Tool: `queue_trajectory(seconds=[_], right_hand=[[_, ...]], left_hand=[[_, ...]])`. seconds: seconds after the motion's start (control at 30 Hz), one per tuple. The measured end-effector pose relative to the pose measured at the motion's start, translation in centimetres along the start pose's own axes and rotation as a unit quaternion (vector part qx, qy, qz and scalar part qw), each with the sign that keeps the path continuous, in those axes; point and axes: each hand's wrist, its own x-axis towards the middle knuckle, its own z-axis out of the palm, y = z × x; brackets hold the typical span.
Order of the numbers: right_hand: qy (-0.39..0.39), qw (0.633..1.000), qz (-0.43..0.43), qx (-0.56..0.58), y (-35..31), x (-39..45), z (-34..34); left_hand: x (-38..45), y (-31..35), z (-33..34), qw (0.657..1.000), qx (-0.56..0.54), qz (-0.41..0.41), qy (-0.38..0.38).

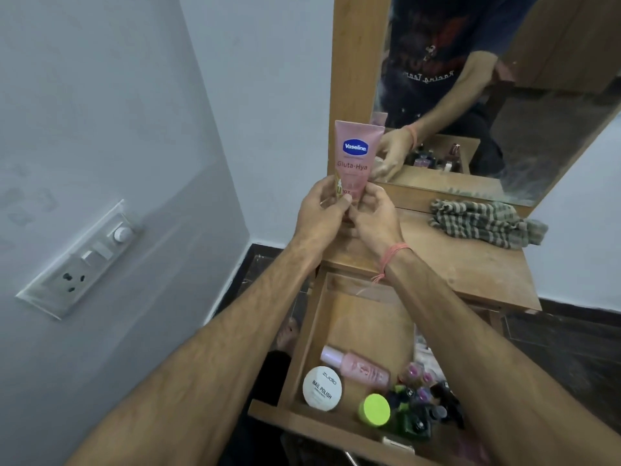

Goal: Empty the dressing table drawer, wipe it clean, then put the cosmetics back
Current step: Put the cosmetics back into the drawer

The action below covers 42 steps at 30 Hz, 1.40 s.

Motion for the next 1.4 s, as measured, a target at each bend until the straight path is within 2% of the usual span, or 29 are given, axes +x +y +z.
queue_trajectory(seconds=[0.13,0.27,0.37,0.47,0.6,0.73,0.93,1.0,1.07,1.13,1.2,1.3,1.4], right_hand=[[-0.015,1.000,-0.014,-0.015,0.0,-1.6,-1.0],[-0.030,0.987,-0.116,-0.111,-1.1,-6.1,-2.8],[-0.010,0.946,-0.214,-0.245,-1.5,-10.1,-5.7],[-0.024,0.884,-0.260,-0.388,-1.1,-13.1,-9.4],[-0.109,0.833,-0.204,-0.503,0.3,-15.9,-14.0],[-0.166,0.780,-0.119,-0.592,1.1,-16.4,-15.8],[-0.209,0.738,-0.072,-0.637,1.9,-14.3,-14.8],[-0.220,0.723,-0.067,-0.651,2.5,-13.3,-14.4],[-0.233,0.714,-0.059,-0.657,3.4,-12.5,-14.3],[-0.238,0.720,-0.050,-0.649,4.0,-12.0,-14.4],[-0.234,0.735,-0.049,-0.635,4.2,-11.9,-14.3],[-0.204,0.758,-0.064,-0.617,4.0,-11.9,-14.3],[-0.163,0.781,-0.091,-0.596,4.0,-12.1,-14.5]], left_hand=[[-1.9,0.5,-0.5,1.000,0.002,0.016,0.000],[-6.1,1.8,-0.9,1.000,0.004,0.019,-0.008],[-9.8,2.3,-1.6,0.998,-0.027,0.010,-0.060],[-12.8,1.9,-2.7,0.993,-0.039,-0.013,-0.112],[-14.8,-0.1,-3.7,0.998,-0.019,0.008,-0.063],[-15.4,-2.3,-3.7,0.990,0.123,0.063,-0.032],[-15.1,-4.9,-3.0,0.936,0.334,0.112,-0.028],[-14.8,-5.2,-2.7,0.894,0.428,0.127,-0.040],[-14.5,-5.4,-2.4,0.838,0.526,0.126,-0.075],[-14.3,-5.8,-2.0,0.792,0.589,0.122,-0.108],[-14.1,-6.1,-1.7,0.771,0.615,0.120,-0.118],[-13.8,-6.3,-1.1,0.753,0.638,0.108,-0.121],[-13.6,-6.4,-0.6,0.754,0.636,0.091,-0.137]])
